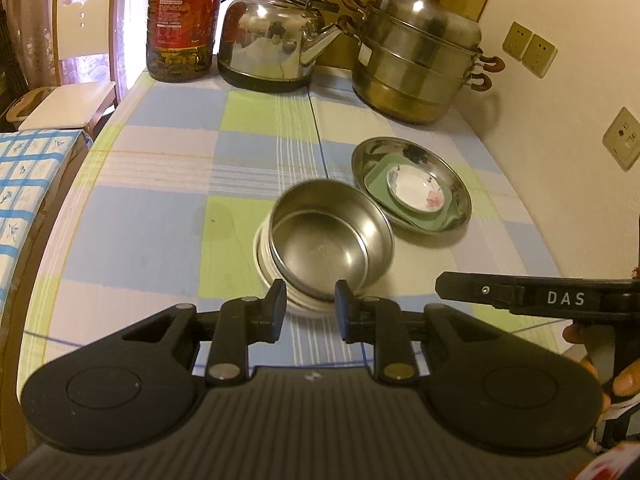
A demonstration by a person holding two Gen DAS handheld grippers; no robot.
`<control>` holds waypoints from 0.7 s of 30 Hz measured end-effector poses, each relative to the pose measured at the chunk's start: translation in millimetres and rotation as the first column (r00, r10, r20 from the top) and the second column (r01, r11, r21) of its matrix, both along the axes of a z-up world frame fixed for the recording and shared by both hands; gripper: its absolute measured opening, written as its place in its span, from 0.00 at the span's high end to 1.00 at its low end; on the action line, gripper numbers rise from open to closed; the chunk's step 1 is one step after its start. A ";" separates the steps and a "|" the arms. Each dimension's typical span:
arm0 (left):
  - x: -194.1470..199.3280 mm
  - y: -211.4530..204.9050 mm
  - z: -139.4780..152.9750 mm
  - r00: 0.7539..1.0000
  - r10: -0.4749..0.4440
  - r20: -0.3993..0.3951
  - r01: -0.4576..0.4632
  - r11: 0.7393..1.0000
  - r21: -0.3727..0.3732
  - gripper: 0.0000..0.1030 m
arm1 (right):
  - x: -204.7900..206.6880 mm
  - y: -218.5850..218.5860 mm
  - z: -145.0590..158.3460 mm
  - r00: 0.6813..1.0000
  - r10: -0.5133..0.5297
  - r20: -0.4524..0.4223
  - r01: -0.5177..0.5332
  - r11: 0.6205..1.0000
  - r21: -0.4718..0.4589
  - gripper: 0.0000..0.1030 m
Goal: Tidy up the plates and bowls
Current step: 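Carry the steel pot with the right tool onto the cream bowl and release, then pull the right tool back from the stacked bowls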
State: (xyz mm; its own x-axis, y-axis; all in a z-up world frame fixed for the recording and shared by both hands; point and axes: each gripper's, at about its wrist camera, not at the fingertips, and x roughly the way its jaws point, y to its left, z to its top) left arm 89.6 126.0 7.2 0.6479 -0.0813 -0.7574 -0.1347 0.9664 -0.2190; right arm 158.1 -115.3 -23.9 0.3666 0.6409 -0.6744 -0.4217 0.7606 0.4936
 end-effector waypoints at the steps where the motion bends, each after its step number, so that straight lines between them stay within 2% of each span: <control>1: -1.3 -2.2 -0.5 1.000 -0.001 -0.001 0.001 1.000 -0.001 0.78 | -3.6 -2.3 0.5 1.000 0.000 0.007 0.000 1.000 -0.003 0.47; 7: -16.8 -19.1 -2.7 1.000 -0.005 -0.012 0.005 1.000 -0.002 0.78 | -20.5 -15.2 -1.9 1.000 -0.005 0.005 0.005 1.000 -0.011 0.42; 21: -42.6 -44.4 -5.0 1.000 0.011 -0.019 -0.010 1.000 0.005 0.78 | -47.7 -37.4 -7.2 1.000 0.018 0.011 -0.017 0.999 -0.042 0.42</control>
